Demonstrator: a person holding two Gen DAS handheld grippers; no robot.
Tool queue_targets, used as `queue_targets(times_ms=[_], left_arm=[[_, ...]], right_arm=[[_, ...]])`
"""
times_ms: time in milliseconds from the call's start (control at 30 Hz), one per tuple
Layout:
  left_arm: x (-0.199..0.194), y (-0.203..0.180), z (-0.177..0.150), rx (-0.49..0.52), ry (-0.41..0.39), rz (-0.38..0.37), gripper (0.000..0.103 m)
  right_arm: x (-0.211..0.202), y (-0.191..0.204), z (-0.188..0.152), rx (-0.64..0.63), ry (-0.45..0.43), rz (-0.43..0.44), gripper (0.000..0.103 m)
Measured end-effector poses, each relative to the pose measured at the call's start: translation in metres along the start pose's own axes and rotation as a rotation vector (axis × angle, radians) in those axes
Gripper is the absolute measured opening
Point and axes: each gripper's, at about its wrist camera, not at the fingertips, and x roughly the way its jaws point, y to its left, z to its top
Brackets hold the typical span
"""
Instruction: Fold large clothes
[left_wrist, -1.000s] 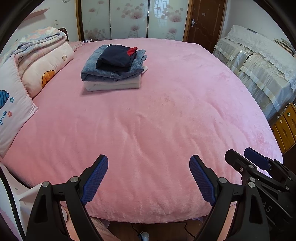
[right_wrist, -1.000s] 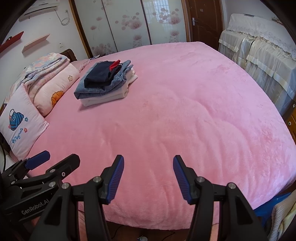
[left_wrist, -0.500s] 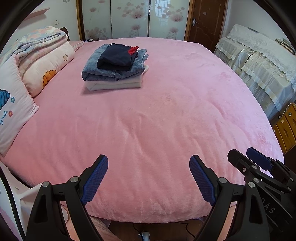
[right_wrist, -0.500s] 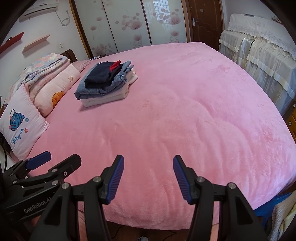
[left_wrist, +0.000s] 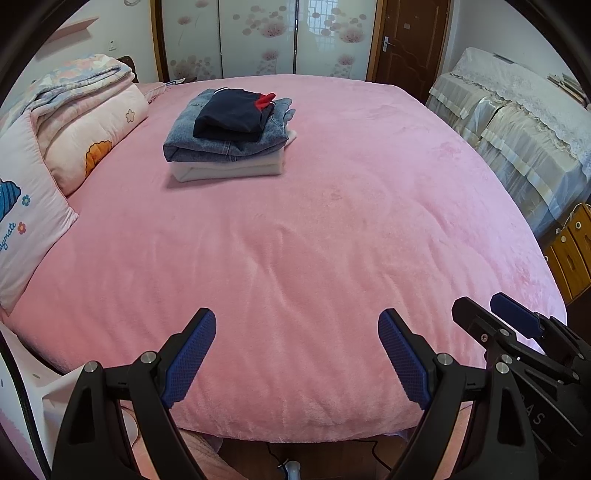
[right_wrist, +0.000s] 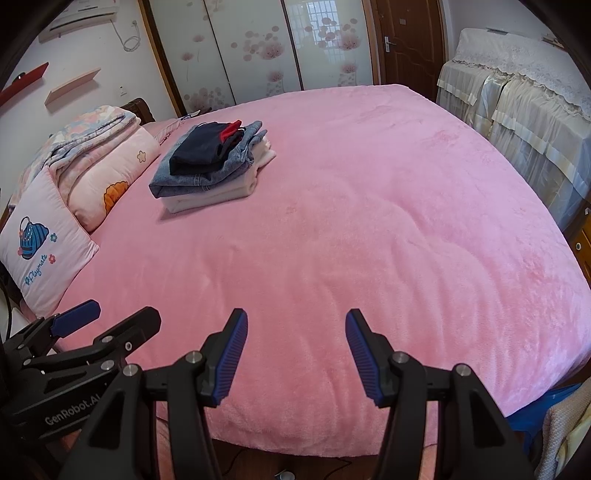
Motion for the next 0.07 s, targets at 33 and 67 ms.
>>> queue_targets(times_ms=[33, 67], left_arm=[[0.0, 0.0, -0.0004, -0.001, 0.001, -0.001, 0.089], [0.0, 0.0004, -0.0002, -0.002, 0.003, -0.002, 0.089]], right_arm=[[0.0001, -0.0001, 0.0, 0.0, 0.001, 0.001, 0.056], [-0.0008, -0.0004, 0.0001, 0.001, 0.0, 0.001, 0.056]])
